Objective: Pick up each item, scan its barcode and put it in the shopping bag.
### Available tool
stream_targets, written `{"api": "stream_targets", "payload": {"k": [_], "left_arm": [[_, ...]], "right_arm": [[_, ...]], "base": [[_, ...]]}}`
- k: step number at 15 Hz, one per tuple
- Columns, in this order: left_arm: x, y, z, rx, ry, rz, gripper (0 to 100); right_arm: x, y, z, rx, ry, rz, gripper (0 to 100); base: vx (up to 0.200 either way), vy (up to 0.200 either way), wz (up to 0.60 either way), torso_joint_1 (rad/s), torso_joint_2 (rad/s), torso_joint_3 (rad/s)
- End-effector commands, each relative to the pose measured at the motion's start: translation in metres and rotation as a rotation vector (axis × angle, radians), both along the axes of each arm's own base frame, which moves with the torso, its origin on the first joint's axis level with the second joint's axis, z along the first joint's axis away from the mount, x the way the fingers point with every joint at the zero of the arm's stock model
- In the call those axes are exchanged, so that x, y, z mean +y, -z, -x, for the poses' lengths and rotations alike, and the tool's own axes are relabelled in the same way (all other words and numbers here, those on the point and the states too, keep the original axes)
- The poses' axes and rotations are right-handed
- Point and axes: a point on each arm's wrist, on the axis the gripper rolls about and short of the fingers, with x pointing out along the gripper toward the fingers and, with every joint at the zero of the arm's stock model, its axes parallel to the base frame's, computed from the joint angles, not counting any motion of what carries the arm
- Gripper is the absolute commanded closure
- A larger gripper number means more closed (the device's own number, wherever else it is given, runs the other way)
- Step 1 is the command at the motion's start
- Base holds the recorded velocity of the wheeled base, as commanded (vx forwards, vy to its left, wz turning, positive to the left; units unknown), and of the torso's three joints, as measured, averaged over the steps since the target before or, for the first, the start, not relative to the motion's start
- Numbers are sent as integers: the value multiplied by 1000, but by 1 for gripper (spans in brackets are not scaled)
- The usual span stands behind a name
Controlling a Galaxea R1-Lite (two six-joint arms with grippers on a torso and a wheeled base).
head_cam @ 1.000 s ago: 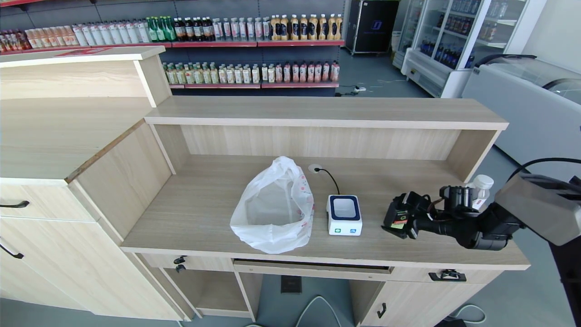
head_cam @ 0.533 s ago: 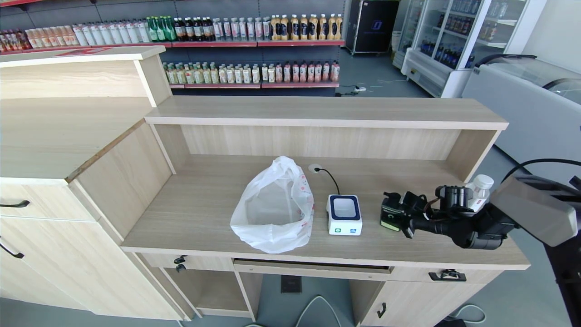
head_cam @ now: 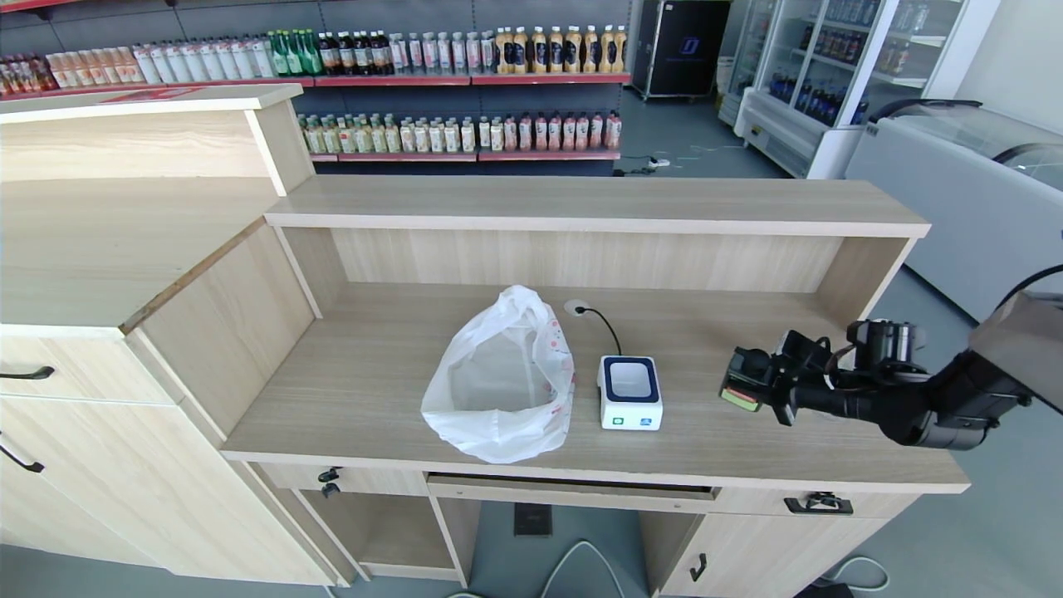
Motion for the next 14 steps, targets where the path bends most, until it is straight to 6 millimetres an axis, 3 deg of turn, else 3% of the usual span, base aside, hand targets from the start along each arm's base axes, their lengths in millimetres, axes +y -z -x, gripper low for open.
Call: {"api": "stream_targets", "payload": {"k": [1,4,5,6,7,8,10,12,14], "left_arm": [[0,0,0,2,0,0,0],[0,0,0,0,0,0,0],[0,0,0,2,0,0,0],[0,0,0,2,-1,0,0],[0,0,0,0,0,0,0],[0,0,0,2,0,0,0],[0,0,0,2,-1,0,0],[0,0,0,2,0,0,0],[0,0,0,2,-1,0,0]], "right_arm": [[-15,-56,42,-64,41,4,100],[-14,-112,78,-190,59,33,100],[-7,-141,109,-261,59,58,100],[0,-150,131,-308,45,97,100],[4,-154,144,-350,28,142,100],[13,-155,175,-465,-23,277,100],[27,-150,209,-612,-131,440,100],[52,-148,223,-756,-319,537,100],[74,-156,227,-1025,-462,705,100]], "base": [[0,0,0,0,0,0],[0,0,0,0,0,0],[0,0,0,0,0,0],[0,0,0,0,0,0],[0,0,0,0,0,0],[0,0,0,0,0,0],[0,0,0,0,0,0],[0,0,0,0,0,0],[0,0,0,0,0,0]]}}
